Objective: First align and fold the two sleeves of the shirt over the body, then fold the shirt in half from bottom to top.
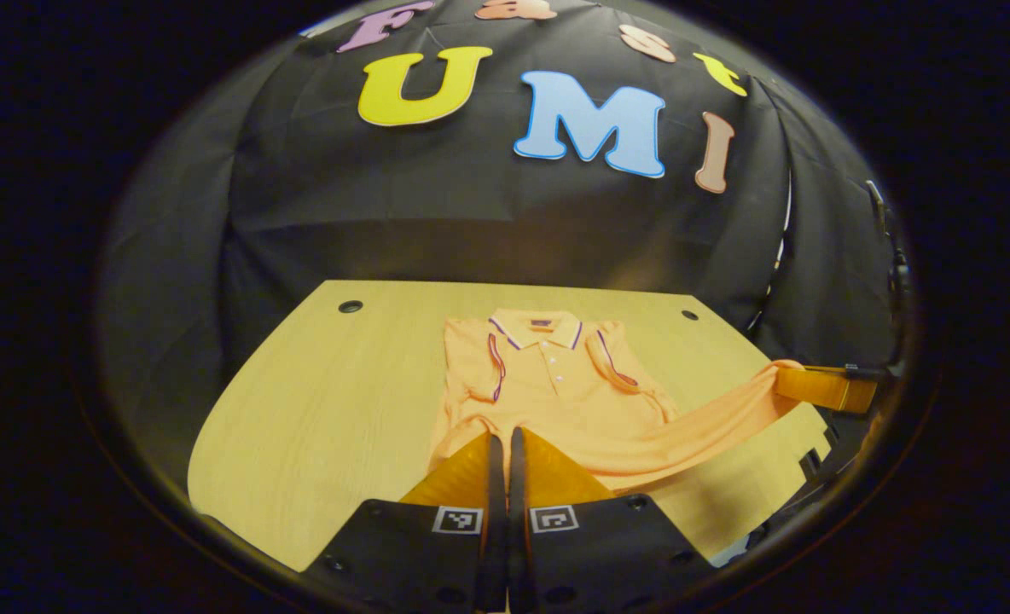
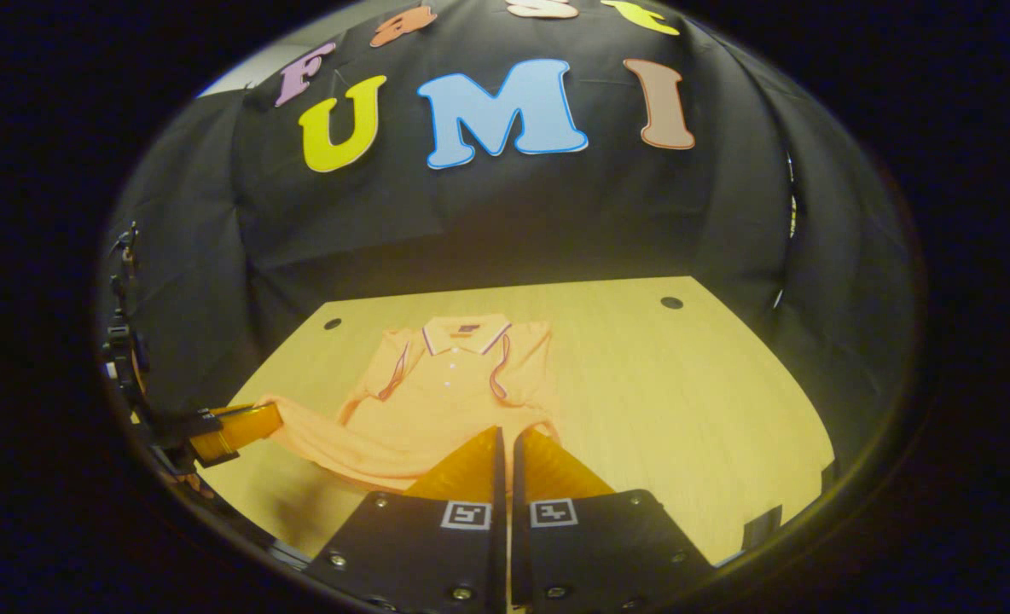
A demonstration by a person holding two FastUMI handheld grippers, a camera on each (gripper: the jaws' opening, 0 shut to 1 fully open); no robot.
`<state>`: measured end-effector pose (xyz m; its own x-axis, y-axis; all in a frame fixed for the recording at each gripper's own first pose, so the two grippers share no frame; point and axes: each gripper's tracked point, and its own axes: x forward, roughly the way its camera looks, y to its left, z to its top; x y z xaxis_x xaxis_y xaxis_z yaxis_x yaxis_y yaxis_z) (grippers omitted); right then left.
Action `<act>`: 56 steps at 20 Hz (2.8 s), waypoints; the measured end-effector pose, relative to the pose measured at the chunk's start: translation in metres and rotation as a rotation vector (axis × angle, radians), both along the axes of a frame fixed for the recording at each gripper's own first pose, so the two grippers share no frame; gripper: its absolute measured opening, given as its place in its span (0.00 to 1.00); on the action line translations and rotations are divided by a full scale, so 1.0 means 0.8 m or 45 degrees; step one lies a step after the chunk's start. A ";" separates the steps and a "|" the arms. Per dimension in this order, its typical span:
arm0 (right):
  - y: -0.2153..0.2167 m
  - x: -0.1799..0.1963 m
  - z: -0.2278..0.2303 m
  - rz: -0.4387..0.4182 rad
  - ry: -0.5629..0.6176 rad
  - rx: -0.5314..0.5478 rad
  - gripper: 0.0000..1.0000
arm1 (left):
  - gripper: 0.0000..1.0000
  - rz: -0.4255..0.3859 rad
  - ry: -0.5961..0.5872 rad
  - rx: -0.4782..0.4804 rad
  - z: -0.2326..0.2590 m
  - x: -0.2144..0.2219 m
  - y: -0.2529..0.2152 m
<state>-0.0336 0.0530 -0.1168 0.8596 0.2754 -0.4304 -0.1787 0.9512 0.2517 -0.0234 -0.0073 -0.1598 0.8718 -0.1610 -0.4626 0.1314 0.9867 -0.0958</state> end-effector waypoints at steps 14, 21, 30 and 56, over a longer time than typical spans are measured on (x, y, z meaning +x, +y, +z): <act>0.025 0.175 0.008 -0.087 0.021 -0.064 0.02 | 0.06 -0.090 -0.083 0.019 0.013 0.214 0.009; 0.037 0.266 0.001 -0.118 0.048 -0.098 0.02 | 0.06 -0.054 -0.076 -0.043 -0.003 0.309 0.016; 0.053 0.359 -0.031 -0.141 0.084 -0.165 0.02 | 0.06 -0.029 -0.085 -0.036 -0.037 0.400 0.017; 0.048 0.353 -0.038 -0.141 0.093 -0.289 0.47 | 0.56 -0.037 -0.068 0.050 -0.037 0.388 0.023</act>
